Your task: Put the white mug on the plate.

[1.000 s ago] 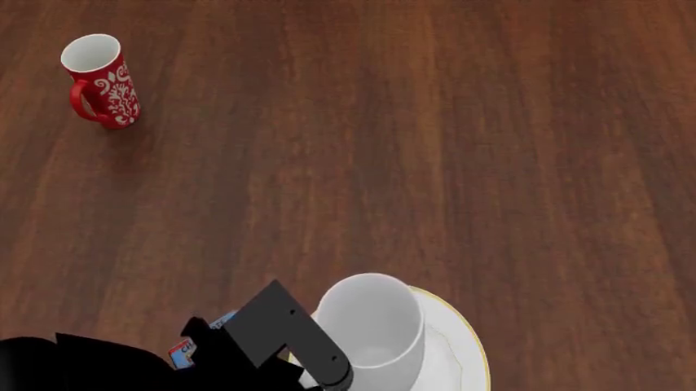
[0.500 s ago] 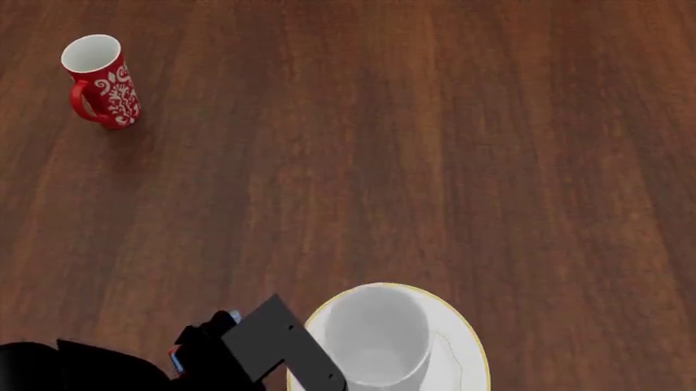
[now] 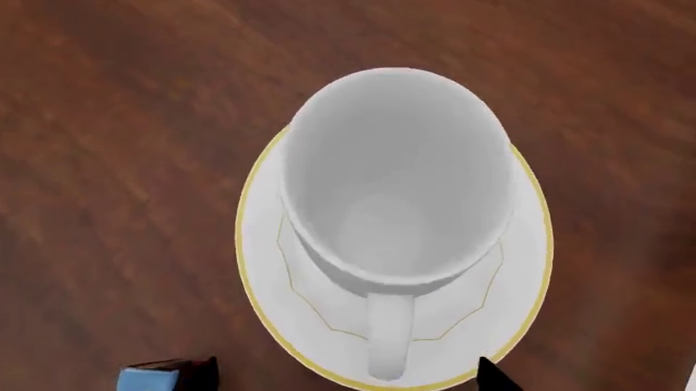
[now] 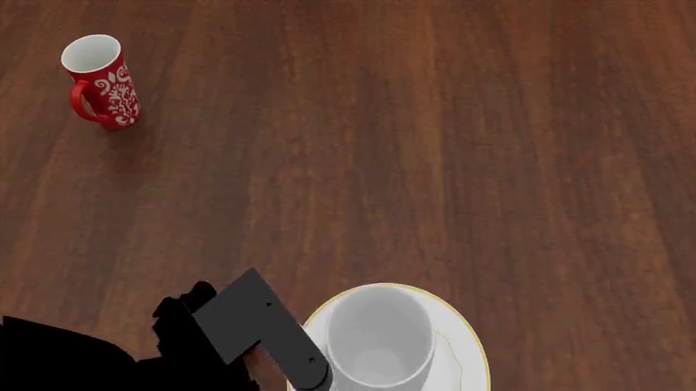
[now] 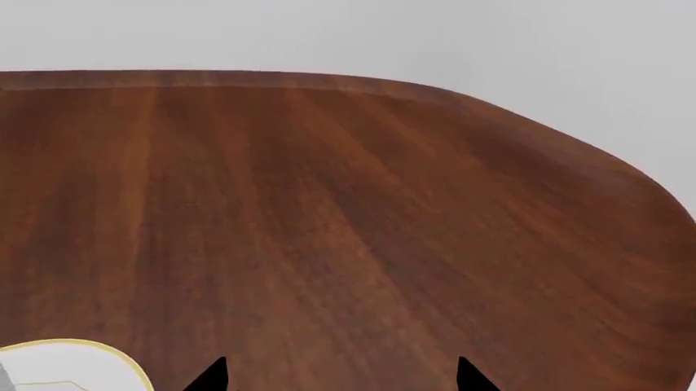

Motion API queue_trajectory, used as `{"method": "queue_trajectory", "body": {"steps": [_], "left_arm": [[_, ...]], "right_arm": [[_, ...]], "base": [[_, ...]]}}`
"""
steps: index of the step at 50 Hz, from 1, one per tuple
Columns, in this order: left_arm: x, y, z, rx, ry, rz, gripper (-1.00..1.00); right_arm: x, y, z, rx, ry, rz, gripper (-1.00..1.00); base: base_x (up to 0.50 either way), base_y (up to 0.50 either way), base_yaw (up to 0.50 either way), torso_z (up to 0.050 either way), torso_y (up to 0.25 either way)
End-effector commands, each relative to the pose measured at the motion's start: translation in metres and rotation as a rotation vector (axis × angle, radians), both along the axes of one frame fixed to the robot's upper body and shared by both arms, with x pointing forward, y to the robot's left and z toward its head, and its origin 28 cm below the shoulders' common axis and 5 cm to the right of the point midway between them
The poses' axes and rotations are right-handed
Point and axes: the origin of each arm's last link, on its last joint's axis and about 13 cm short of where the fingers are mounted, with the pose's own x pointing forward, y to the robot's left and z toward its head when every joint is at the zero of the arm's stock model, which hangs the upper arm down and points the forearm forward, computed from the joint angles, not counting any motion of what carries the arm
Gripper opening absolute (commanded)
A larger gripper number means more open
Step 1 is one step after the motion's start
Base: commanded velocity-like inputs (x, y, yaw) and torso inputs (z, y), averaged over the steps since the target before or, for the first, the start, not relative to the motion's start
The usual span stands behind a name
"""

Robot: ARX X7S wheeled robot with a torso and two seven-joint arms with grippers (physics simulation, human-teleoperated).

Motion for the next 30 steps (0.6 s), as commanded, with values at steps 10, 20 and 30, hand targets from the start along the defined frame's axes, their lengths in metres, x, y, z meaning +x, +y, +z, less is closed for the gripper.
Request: {"method": "queue_trajectory", "body": {"steps": [10,20,30], "left_arm": [[-0.028,0.026,0.065,-0.064,-0.177,0.013,1.00],[-0.040,0.043,0.079,-0.123,-0.262,0.071,1.00],[-0.055,0.063,0.093,-0.192,-0.358,0.173,1.00]], "right_arm": [[0.001,-0.001,0.002,-0.012,-0.001,0.002,1.00],[0.002,0.000,0.004,-0.016,0.000,0.004,1.00],[0.004,0.002,0.006,-0.019,0.001,0.015,1.00]], "base": [[0.00,0.00,0.00,0.000,0.000],[0.00,0.00,0.00,0.000,0.000],[0.00,0.00,0.00,0.000,0.000]]}}
